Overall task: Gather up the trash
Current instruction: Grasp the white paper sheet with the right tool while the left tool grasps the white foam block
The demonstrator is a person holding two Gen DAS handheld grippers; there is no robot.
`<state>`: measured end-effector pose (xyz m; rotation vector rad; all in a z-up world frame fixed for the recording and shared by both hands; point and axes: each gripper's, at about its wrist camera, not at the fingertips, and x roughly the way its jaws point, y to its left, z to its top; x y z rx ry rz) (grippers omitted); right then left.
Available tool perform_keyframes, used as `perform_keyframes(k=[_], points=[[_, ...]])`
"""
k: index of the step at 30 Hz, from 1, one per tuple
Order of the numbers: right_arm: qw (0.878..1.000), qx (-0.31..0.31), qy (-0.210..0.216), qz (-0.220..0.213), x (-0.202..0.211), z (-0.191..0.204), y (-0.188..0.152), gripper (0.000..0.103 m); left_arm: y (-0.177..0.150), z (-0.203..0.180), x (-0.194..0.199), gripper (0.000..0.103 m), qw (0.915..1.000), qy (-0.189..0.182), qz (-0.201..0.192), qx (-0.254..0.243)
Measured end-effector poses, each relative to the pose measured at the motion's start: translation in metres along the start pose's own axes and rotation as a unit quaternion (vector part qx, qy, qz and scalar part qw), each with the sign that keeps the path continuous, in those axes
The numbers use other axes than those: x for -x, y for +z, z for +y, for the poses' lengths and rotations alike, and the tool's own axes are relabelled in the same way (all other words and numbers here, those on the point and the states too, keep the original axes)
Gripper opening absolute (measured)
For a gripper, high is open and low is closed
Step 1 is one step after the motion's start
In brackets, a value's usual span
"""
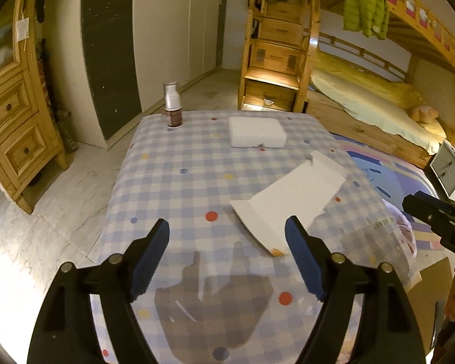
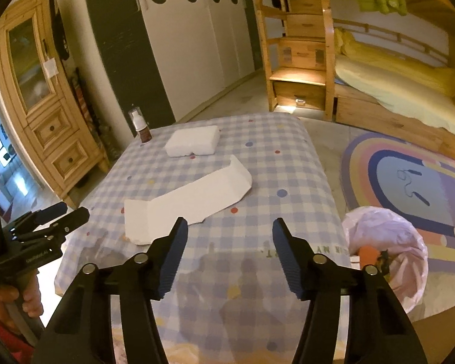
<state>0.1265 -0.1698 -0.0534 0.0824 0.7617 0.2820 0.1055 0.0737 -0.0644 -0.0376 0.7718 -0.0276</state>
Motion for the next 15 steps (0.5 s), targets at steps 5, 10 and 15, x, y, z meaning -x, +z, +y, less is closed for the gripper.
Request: perform_keyframes(k=[5, 10, 15], points=[[1.0, 0.016, -0.001, 0.014, -0.023, 0.003, 0.008, 0.046, 0.005, 0.003, -0.009, 0.077, 0.9999, 0.012, 0.005, 0.001], [0.999, 0.024, -0.002, 0.037, -0.06, 0.0, 0.02, 0.039, 0.009, 0.006, -0.019, 0.078, 0.9997, 0.019, 0.011, 0.003], [0.998, 0.019, -0.005, 0.055, -0.094, -0.006, 0.029, 0.039, 0.016, 0.007, -0.031, 0.078, 0.9994, 0.03, 0.019, 0.002]])
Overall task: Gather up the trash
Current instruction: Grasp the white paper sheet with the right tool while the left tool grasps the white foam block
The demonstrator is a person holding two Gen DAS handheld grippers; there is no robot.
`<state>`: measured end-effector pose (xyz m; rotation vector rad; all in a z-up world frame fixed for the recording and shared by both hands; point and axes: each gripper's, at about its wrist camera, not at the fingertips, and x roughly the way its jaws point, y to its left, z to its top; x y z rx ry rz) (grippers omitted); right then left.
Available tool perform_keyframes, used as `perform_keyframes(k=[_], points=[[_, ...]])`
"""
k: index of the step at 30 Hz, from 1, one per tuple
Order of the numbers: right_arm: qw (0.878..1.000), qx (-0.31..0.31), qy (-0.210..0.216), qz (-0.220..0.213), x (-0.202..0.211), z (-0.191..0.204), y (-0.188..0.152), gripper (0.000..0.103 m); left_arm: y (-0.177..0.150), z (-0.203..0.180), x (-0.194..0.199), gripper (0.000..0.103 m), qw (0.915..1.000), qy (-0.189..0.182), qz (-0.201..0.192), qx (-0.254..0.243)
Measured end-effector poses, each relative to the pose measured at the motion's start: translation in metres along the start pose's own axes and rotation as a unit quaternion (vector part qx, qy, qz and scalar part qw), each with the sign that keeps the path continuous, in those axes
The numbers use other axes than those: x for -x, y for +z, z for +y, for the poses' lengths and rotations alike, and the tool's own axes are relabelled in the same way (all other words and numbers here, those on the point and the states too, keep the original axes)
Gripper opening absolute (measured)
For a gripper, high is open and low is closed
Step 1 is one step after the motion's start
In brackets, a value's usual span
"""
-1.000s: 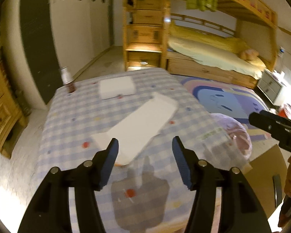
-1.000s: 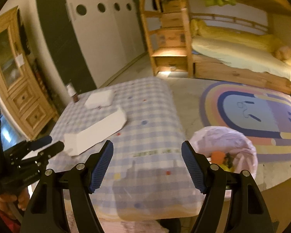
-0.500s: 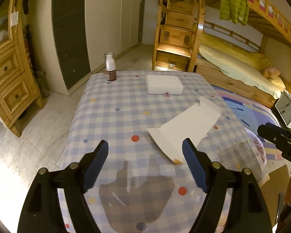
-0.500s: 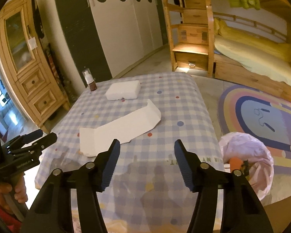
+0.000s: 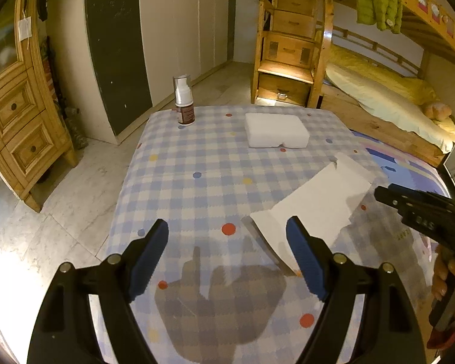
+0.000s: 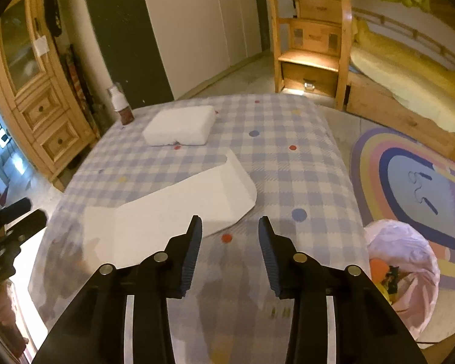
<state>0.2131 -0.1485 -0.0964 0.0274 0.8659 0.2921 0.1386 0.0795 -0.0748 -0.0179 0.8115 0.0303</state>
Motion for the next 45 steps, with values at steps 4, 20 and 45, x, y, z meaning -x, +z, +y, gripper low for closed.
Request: perform_keyframes(k=[4, 20, 45], points=[[1.0, -0.012, -0.001, 0.016, -0.027, -0.01, 0.012, 0.039, 0.005, 0.001, -0.008, 0.078, 1.0, 0.004, 0.006, 0.0], [0.999, 0.04, 0.016, -0.012, 0.002, -0.018, 0.008, 0.002, 0.034, -0.02, -0.036, 0.082, 0.9994, -0.005, 0.012, -0.032], [0.999, 0.029, 0.036, 0.0, -0.011, -0.038, 0.014, 0.002, 0.097, -0.034, -0.162, 0.056, 0.9915, -0.083, 0.037, -0.093]])
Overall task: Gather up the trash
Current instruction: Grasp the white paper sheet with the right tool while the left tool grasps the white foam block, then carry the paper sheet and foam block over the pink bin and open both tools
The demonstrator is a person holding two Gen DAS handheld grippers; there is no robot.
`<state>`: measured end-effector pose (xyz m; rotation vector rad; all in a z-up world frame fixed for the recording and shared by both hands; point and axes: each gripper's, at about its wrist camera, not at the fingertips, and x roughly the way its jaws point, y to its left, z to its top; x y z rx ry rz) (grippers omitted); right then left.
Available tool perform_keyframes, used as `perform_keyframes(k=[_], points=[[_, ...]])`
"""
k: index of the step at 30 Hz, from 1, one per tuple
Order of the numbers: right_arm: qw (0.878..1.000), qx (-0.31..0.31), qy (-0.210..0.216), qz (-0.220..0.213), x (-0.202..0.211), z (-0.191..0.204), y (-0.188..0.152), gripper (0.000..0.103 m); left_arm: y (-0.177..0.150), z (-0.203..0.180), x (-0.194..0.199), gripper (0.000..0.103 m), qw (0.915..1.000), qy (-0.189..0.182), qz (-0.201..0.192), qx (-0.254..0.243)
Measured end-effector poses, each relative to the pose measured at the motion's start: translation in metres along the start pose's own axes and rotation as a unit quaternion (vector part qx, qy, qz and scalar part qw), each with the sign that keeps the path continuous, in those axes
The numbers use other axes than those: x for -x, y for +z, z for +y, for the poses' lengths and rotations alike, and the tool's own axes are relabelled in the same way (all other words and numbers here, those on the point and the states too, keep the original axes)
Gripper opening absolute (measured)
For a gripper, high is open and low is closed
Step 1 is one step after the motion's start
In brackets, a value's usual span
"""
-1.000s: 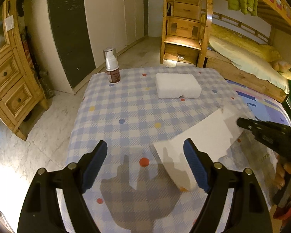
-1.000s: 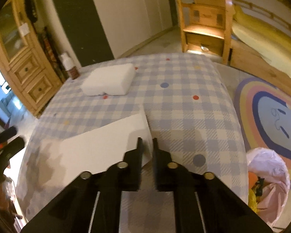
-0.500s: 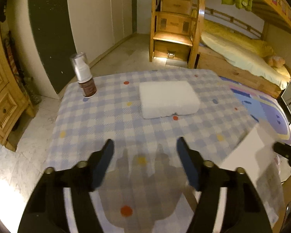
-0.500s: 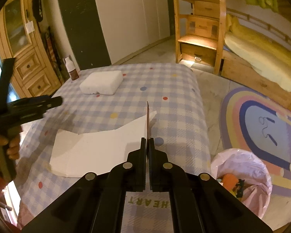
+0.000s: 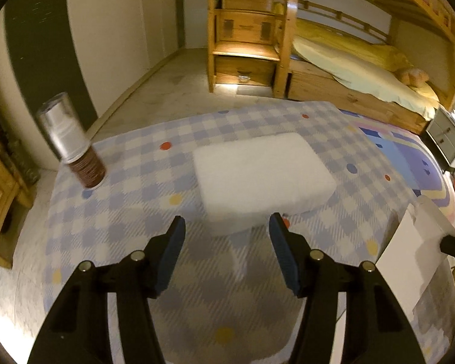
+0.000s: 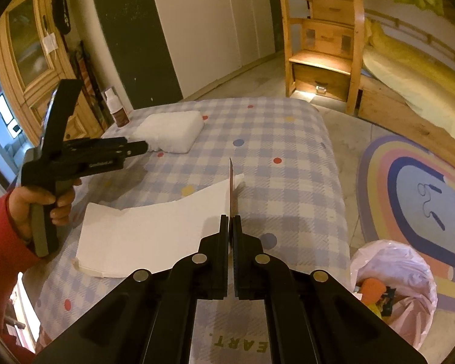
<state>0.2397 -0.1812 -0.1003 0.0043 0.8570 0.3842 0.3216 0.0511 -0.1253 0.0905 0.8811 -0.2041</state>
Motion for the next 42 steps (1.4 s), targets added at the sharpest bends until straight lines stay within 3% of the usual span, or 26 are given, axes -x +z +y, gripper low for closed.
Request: perform_keyframes(k=[1, 2, 4, 6, 13, 20, 26, 32, 42], points=[[1.0, 0.0, 0.001, 0.001, 0.0, 0.0, 0.0, 0.002, 0.002, 0.0, -0.002, 0.056, 1.0, -0.004, -0.001, -0.002], [1.0, 0.0, 0.0, 0.002, -0.001, 0.0, 0.0, 0.002, 0.002, 0.0, -0.002, 0.048, 1.0, -0.005, -0.004, -0.003], [1.0, 0.001, 0.0, 0.002, 0.0, 0.001, -0.001, 0.002, 0.003, 0.0, -0.002, 0.015, 0.9999, -0.012, -0.006, -0.002], [1.0, -0.001, 0.0, 0.002, 0.002, 0.002, -0.001, 0.002, 0.001, -0.001, 0.002, 0.006, 0.9997, -0.021, -0.01, 0.003], [1.0, -0.017, 0.005, -0.012, 0.028, 0.01, -0.012, 0.002, -0.022, -0.023, 0.06, 0.005, 0.9983, -0.031, -0.049, 0.011], [0.999, -0.036, -0.006, -0.026, 0.073, 0.015, -0.039, 0.002, -0.059, -0.056, 0.13, 0.005, 0.9971, -0.006, -0.076, 0.003], [0.997, -0.069, -0.012, -0.041, 0.103, 0.008, -0.056, 0.002, -0.093, -0.09, 0.165, 0.005, 0.9966, -0.002, -0.083, 0.001], [0.994, -0.085, -0.022, -0.064, 0.136, -0.001, -0.076, 0.002, -0.115, -0.124, 0.178, 0.005, 0.9968, -0.021, -0.074, -0.022], [0.979, -0.154, -0.078, -0.108, 0.185, -0.055, -0.098, 0.002, -0.108, -0.18, 0.178, 0.005, 0.9926, -0.05, -0.076, -0.081]])
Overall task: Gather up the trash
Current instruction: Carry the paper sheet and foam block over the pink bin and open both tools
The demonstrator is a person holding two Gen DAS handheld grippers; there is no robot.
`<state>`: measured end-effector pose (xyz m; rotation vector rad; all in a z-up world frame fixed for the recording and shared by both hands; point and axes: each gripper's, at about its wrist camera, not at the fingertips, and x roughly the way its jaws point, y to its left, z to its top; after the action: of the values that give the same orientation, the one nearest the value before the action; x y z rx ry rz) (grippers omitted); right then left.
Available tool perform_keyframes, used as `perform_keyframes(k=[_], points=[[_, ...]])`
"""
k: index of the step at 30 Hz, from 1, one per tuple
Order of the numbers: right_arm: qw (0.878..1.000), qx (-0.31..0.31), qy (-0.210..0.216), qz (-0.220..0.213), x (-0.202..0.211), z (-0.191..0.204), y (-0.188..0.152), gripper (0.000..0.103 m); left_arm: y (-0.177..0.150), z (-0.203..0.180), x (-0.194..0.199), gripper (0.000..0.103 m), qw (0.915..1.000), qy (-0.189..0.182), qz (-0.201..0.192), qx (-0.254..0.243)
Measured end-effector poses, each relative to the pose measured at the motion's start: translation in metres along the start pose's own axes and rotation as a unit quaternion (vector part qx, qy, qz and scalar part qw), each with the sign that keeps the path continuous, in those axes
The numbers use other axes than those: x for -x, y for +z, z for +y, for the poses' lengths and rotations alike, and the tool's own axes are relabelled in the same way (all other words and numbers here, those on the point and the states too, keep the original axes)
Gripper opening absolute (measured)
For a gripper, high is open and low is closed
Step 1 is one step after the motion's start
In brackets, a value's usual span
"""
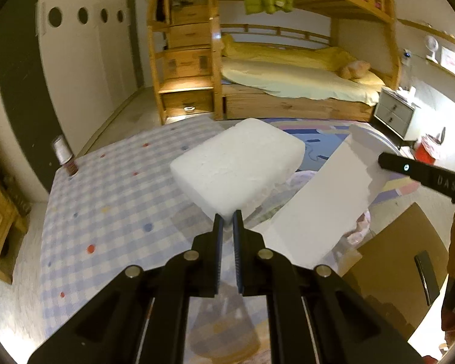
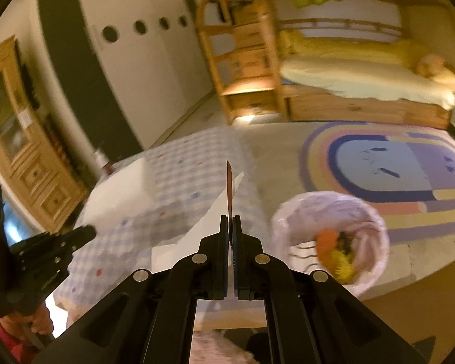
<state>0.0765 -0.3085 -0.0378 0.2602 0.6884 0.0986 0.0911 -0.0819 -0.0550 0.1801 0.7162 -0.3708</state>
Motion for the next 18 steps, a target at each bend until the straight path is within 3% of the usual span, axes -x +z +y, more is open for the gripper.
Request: perform_keyframes(k=[6, 14, 16, 18], points=[[0.996, -0.031, -0.07, -0.041, 0.02, -0.045, 0.01, 0.002, 0.018, -0.034, -0.019, 0.005, 0.9994, -0.02, -0.007, -0.026], [0.982, -0.016, -0.177, -0.071, 0.016, -0.077, 0.022, 0.002, 0.029, -0.067, -0.051, 0.005, 0.9978, -0.045, 0.009, -0.047], [0.979, -0.018, -0.192, -0.071, 0.006, -0.087, 0.025, 0.007, 0.03, -0.071, -0.059, 0.005, 0.9974, -0.048, 0.014, -0.052], [0.976, -0.019, -0.208, -0.066, -0.007, -0.097, 0.028, 0.02, 0.03, -0.075, -0.066, 0.005, 0.9969, -0.052, 0.02, -0.055]])
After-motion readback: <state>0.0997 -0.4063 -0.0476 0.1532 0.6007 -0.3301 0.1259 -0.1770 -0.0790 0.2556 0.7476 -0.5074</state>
